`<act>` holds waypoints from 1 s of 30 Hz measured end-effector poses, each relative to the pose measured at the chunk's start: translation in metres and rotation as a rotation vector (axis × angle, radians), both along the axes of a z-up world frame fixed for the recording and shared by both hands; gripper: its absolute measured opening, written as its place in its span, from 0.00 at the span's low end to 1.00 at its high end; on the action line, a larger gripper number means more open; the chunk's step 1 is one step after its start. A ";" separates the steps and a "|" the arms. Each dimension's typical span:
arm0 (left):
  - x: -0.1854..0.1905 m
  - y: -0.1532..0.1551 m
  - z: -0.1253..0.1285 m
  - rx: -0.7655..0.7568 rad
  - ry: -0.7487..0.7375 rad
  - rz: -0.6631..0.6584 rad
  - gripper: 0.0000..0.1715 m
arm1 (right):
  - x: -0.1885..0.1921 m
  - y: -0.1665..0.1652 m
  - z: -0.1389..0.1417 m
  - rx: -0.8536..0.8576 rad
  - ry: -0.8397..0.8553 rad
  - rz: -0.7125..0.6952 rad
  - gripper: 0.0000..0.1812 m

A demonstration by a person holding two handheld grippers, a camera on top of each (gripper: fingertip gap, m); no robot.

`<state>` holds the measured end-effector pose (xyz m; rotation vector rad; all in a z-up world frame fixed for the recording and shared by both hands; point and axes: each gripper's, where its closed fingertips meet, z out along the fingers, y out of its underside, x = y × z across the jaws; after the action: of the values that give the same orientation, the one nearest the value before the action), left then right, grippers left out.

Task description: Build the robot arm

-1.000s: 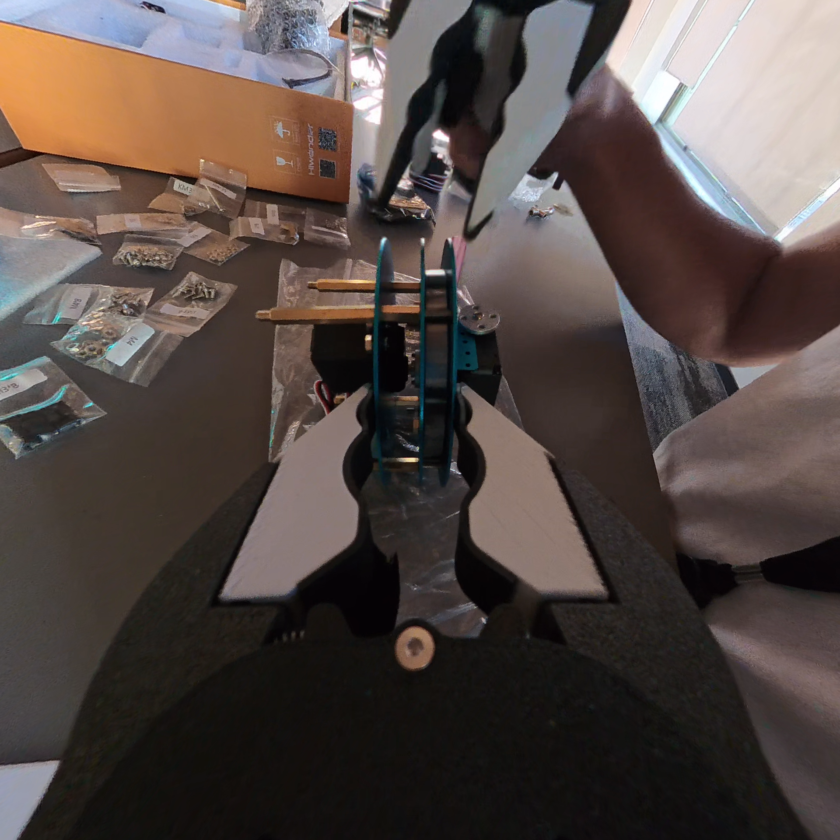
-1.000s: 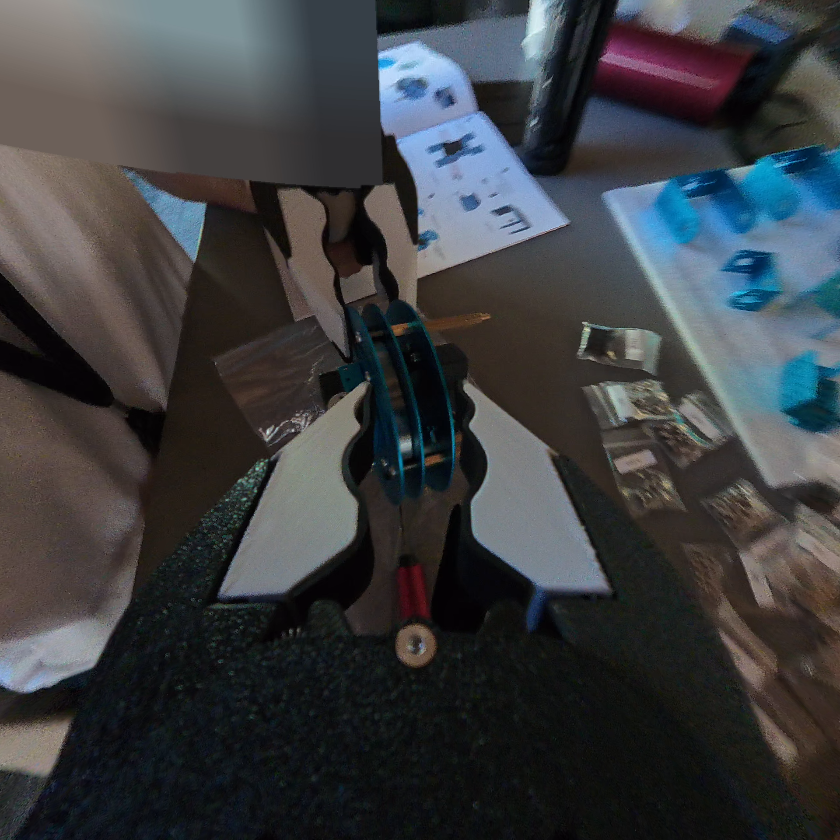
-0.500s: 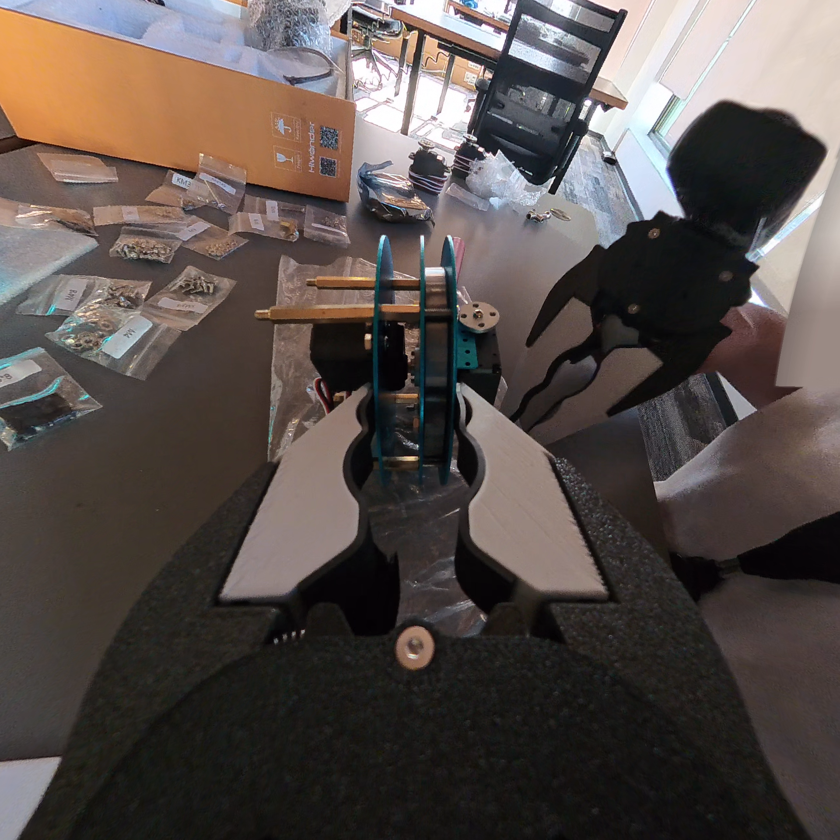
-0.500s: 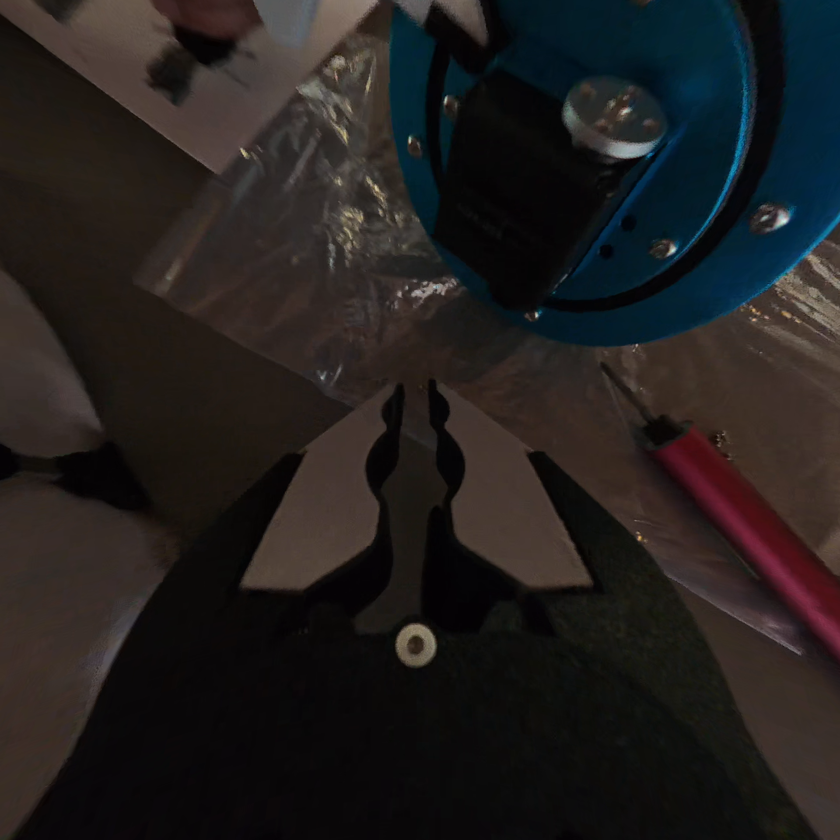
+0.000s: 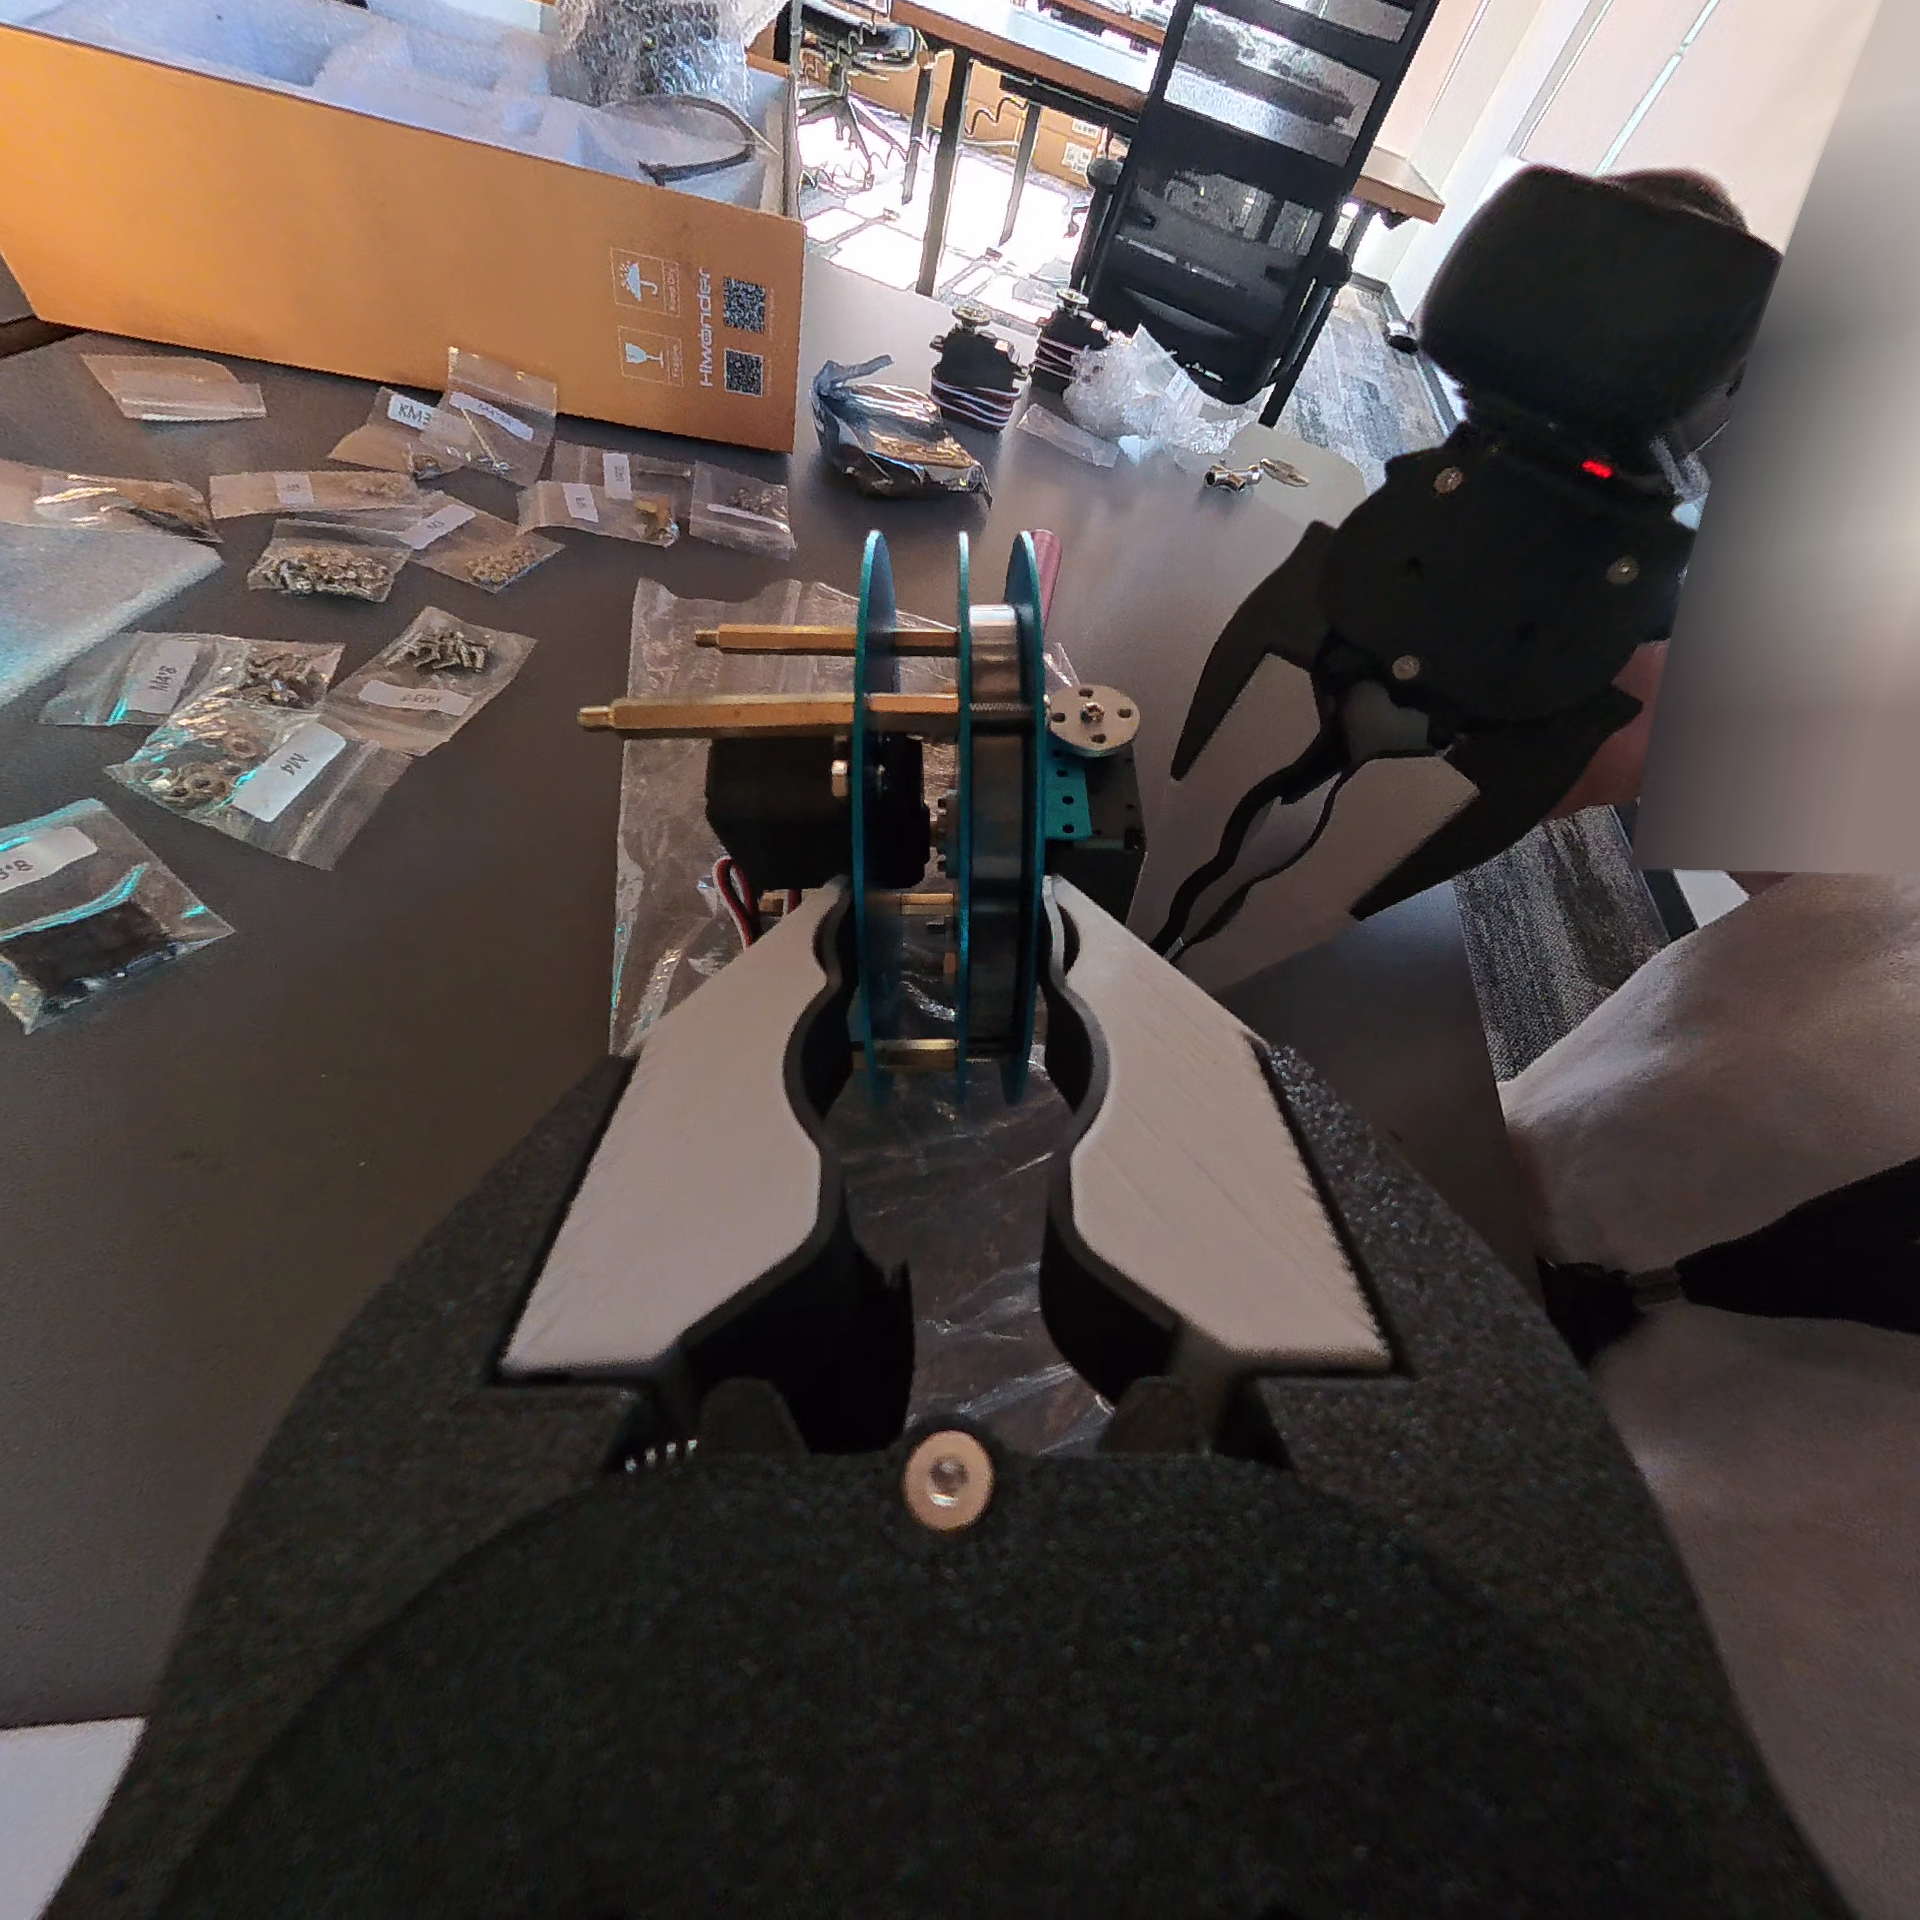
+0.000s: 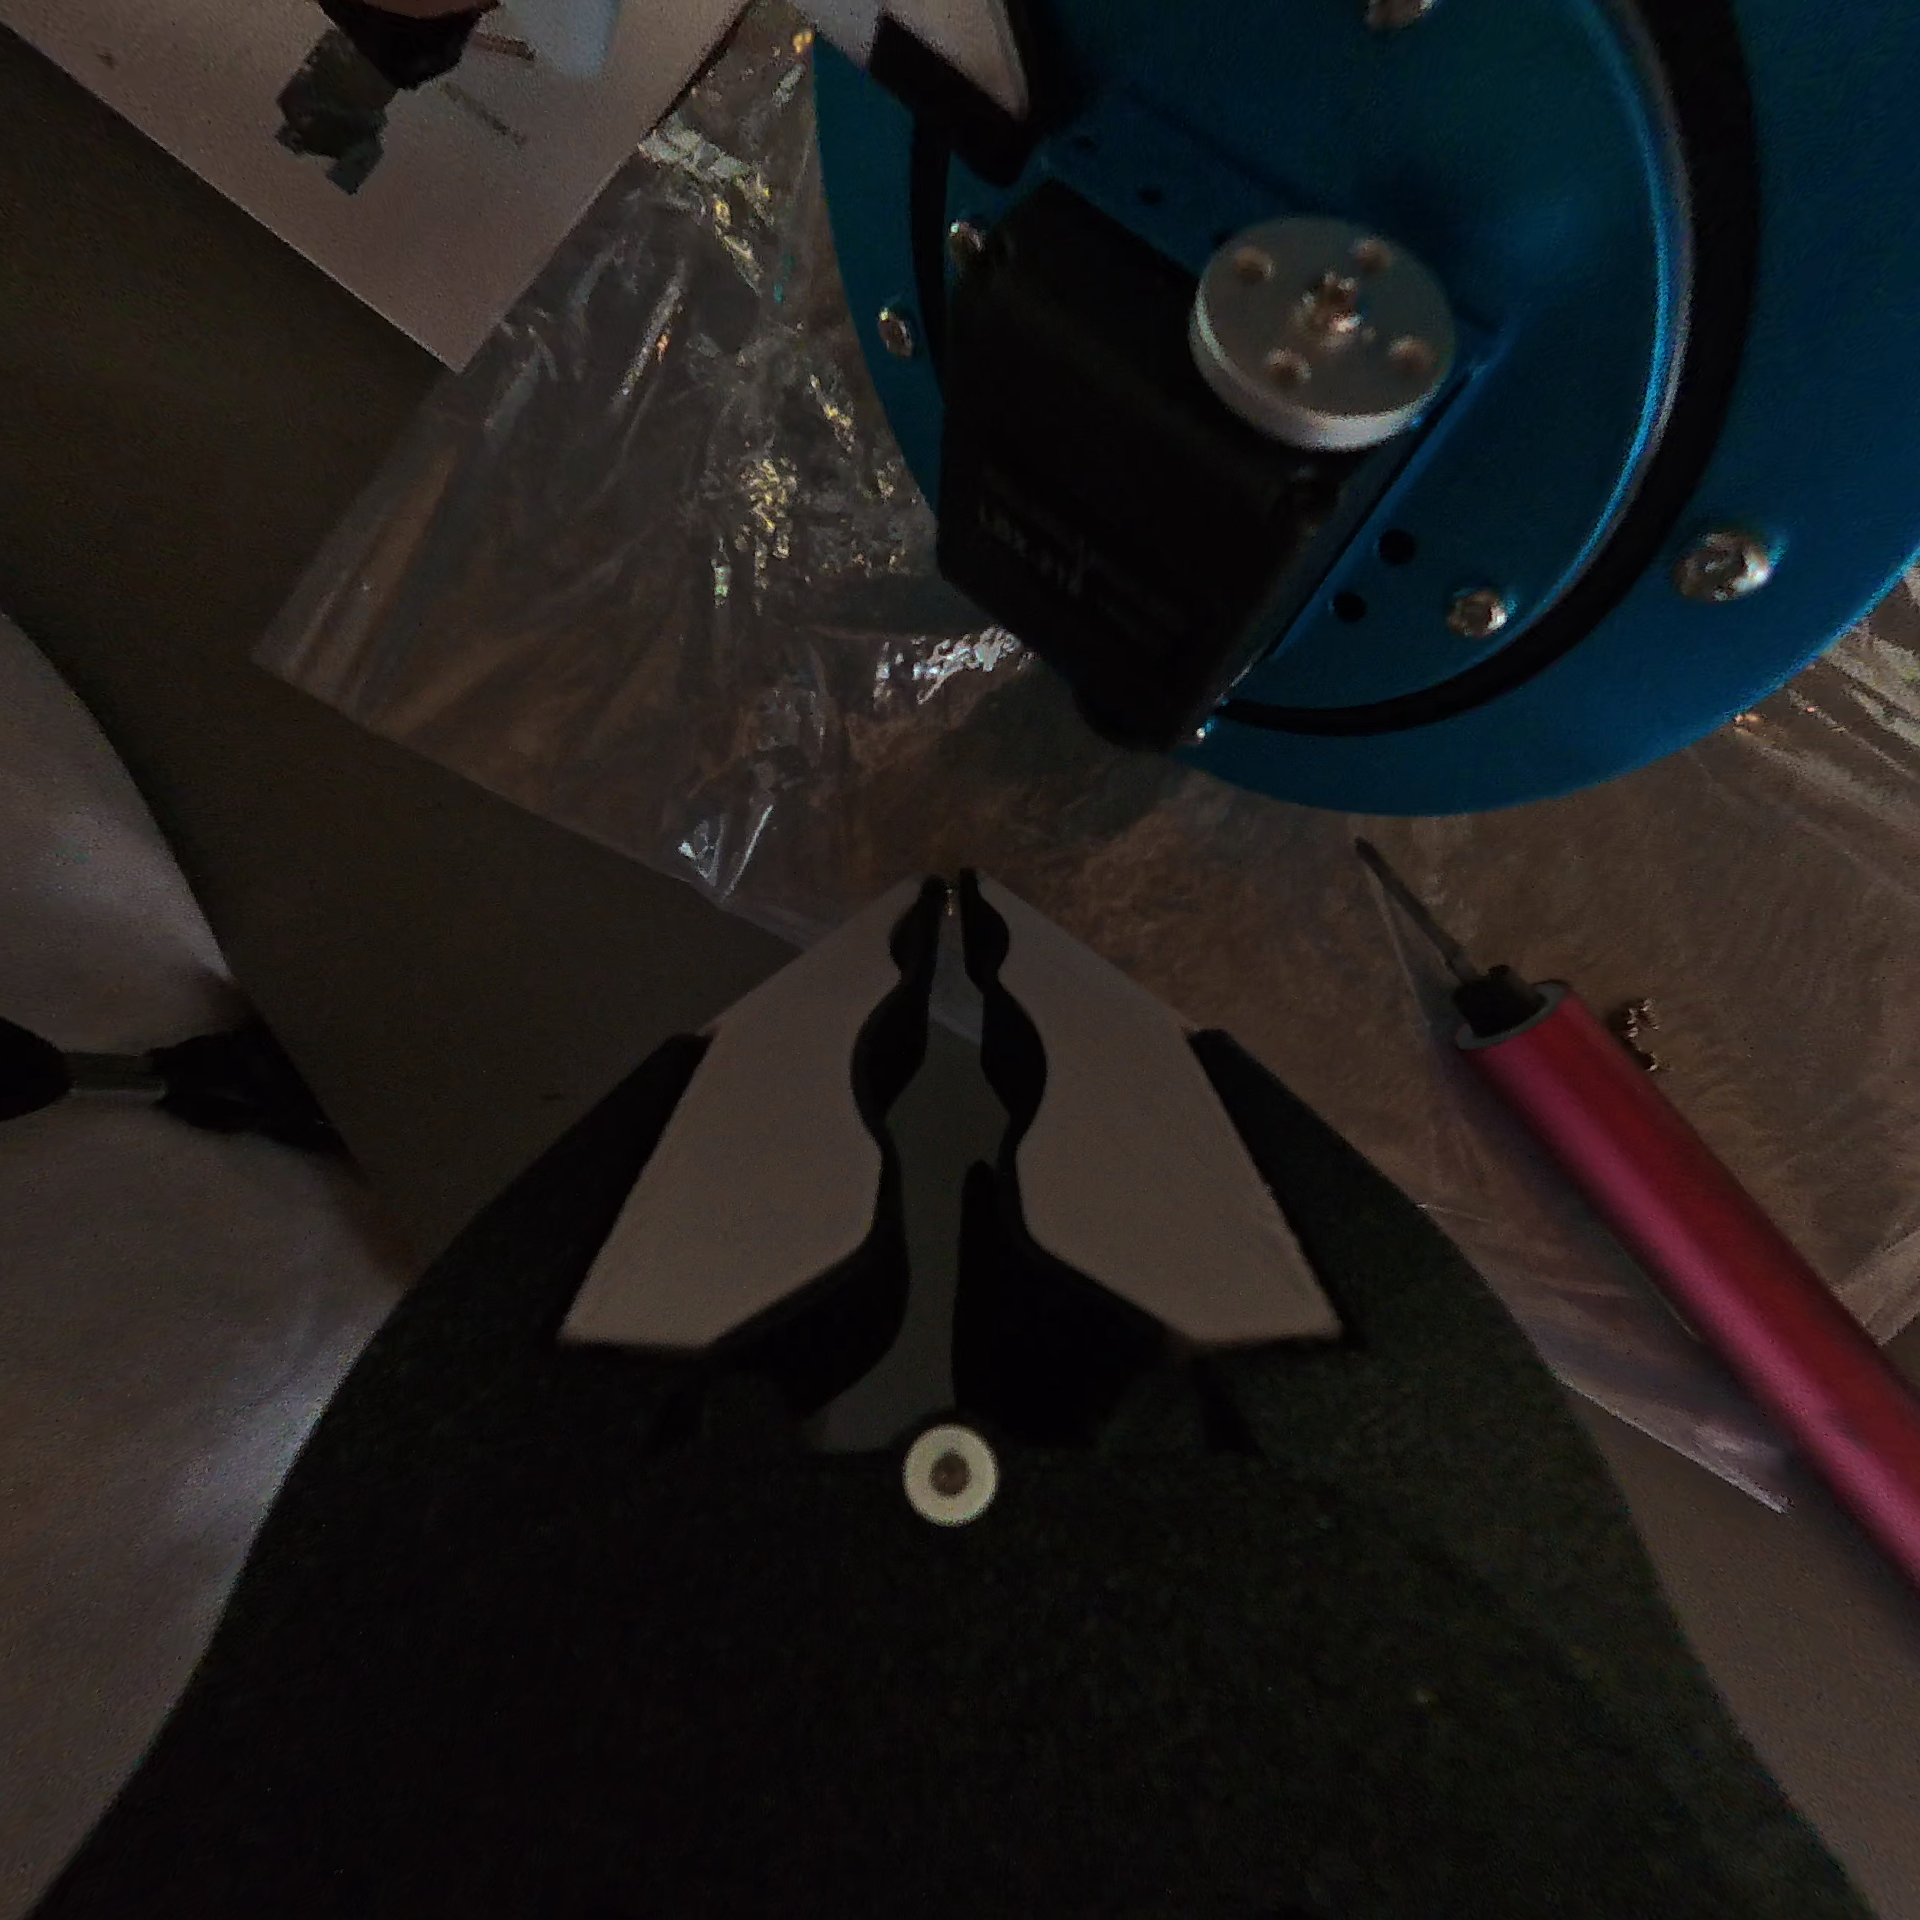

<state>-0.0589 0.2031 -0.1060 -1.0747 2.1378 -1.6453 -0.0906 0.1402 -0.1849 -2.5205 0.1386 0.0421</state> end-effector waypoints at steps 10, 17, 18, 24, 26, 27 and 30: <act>0.000 0.000 0.000 -0.002 0.006 0.002 0.18 | -0.004 0.003 0.005 -0.033 -0.057 0.031 0.00; 0.001 0.001 0.000 -0.015 0.015 0.013 0.20 | -0.002 0.032 0.085 0.441 -0.119 -0.024 0.00; 0.001 0.001 0.000 -0.016 0.016 0.016 0.18 | -0.001 0.036 0.094 0.499 -0.132 -0.042 0.00; 0.002 0.002 0.000 -0.024 0.027 0.027 0.20 | 0.011 0.035 0.098 0.553 -0.169 -0.141 0.00; 0.003 0.003 0.000 -0.033 0.033 0.032 0.18 | 0.012 0.029 0.083 0.473 -0.158 -0.146 0.00; 0.003 0.003 0.000 -0.030 0.029 0.033 0.18 | 0.012 0.024 0.076 0.431 -0.155 -0.126 0.00; 0.003 0.001 0.001 -0.023 0.016 0.033 0.18 | 0.012 0.005 0.058 0.311 -0.099 -0.019 0.02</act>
<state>-0.0555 0.2044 -0.1051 -1.1277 2.1045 -1.6564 -0.0782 0.1453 -0.1274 -2.2057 0.1075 -0.0639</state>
